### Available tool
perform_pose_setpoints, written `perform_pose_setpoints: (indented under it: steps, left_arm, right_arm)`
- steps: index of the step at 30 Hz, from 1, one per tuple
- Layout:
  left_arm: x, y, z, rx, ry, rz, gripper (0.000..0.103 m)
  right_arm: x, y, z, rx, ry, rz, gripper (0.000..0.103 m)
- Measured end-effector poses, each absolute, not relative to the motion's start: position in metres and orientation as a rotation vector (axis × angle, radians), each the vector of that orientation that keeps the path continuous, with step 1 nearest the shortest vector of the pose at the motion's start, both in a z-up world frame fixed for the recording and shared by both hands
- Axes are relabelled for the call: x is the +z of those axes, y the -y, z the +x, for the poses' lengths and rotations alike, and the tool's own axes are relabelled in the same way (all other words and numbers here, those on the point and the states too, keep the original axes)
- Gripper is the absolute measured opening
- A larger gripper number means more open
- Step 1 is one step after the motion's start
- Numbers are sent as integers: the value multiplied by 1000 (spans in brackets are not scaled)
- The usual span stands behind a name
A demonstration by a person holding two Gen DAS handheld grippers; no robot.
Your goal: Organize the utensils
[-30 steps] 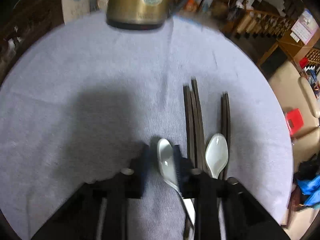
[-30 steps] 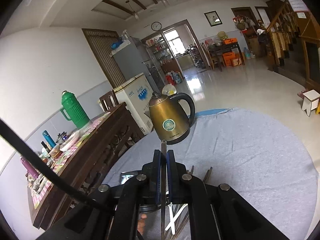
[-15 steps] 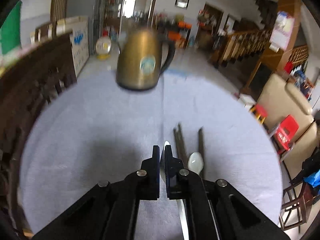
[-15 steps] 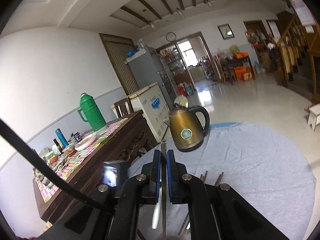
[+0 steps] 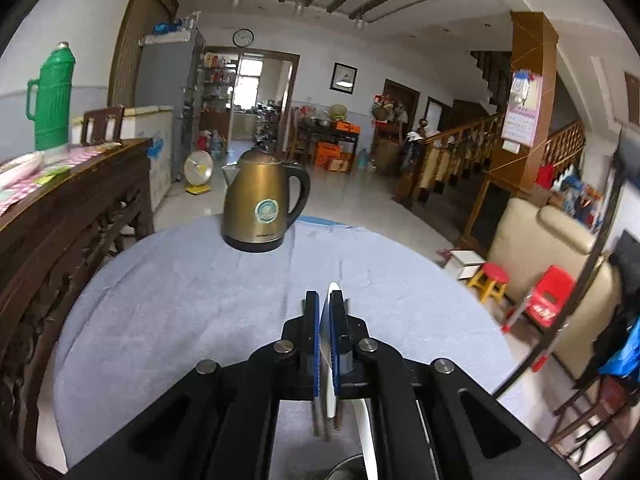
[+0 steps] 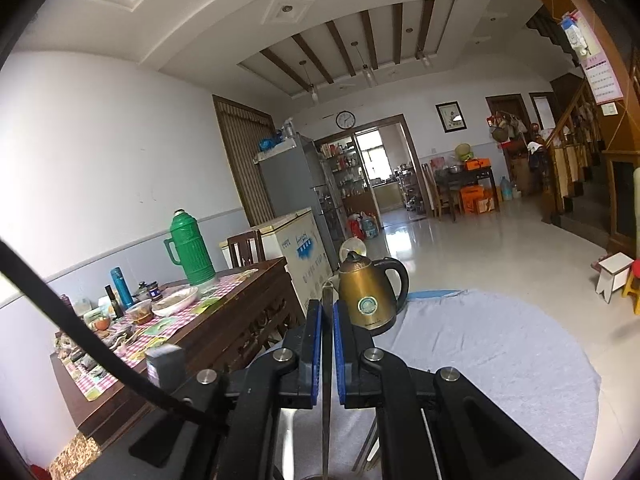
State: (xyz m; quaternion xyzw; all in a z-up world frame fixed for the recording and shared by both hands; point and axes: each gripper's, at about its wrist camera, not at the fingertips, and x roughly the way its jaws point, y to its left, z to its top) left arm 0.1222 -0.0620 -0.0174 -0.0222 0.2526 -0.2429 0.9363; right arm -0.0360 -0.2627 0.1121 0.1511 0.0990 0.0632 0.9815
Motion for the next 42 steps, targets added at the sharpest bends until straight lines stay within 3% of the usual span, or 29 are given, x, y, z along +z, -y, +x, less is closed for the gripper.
perform_pose_setpoints:
  steps: [16, 17, 20, 21, 27, 42]
  left_arm:
    - [-82, 68, 91, -398, -591, 61, 6]
    - [-82, 67, 89, -399, -597, 63, 10]
    - [-77, 56, 81, -393, -591, 51, 42]
    - [-74, 53, 79, -386, -577, 49, 46]
    - [-53, 29, 80, -342, -529, 42, 57]
    - [-65, -12, 120, -221, -612, -14, 60]
  right_arm:
    - [23, 258, -31, 83, -447, 316, 7]
    - [21, 261, -32, 84, -454, 327, 8]
    - [19, 275, -39, 67, -450, 374, 16]
    - [18, 281, -42, 59, -442, 392, 18]
    - [15, 306, -45, 14, -430, 464, 19]
    - [-18, 336, -28, -33, -524, 590, 19]
